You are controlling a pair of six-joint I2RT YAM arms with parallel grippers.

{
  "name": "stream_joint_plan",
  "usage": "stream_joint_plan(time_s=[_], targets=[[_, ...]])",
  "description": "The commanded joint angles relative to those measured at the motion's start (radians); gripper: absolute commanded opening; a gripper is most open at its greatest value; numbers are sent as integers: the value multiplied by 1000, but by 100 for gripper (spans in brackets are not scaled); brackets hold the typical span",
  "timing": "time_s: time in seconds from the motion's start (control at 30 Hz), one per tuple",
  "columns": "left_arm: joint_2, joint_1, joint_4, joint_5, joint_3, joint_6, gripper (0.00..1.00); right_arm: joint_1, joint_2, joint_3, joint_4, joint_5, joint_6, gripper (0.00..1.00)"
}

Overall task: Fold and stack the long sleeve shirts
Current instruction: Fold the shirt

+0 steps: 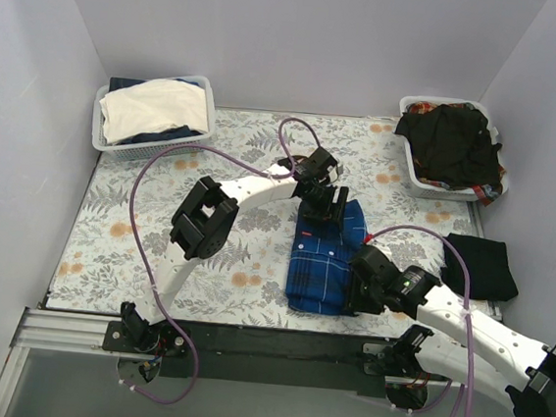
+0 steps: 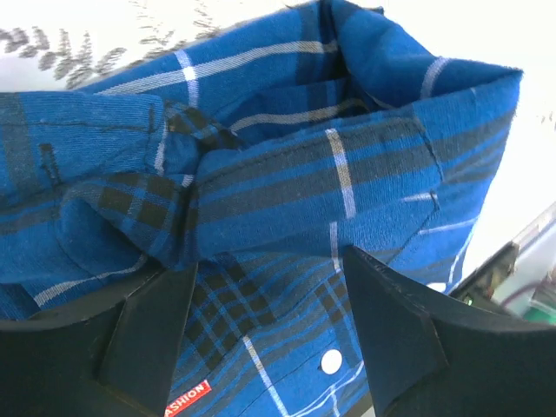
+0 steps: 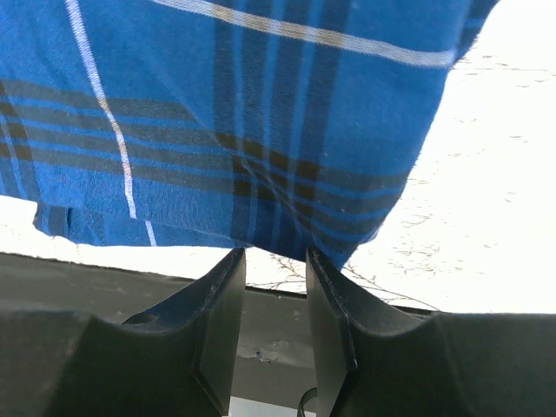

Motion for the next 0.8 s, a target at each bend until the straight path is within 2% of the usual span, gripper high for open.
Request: stream_joint_plan(time_s=[0.0, 0.07, 0.17, 0.2, 0.4, 0.57, 0.77], targets=[[40, 7, -155, -267, -25, -60, 69, -24, -11, -1, -40, 49, 29, 42], [11, 15, -169, -327, -50, -98, 69, -42, 0, -4, -28, 75, 32, 42], [-50, 39, -149, -347, -169, -164, 70, -88, 37, -15, 29, 88, 1, 42], [-104, 50, -126, -345, -255, -177, 70, -117, 50, -16, 52, 86, -25, 42], [-312, 124, -55, -326, -547, -272, 70, -217, 213, 22, 236, 36, -150, 41], [-530, 133, -2, -247, -801, -341, 70, -246, 455, 189, 317, 5, -282, 41], [-748, 130, 25, -128, -972, -367, 70, -266, 696, 407, 359, -46, -371, 41]])
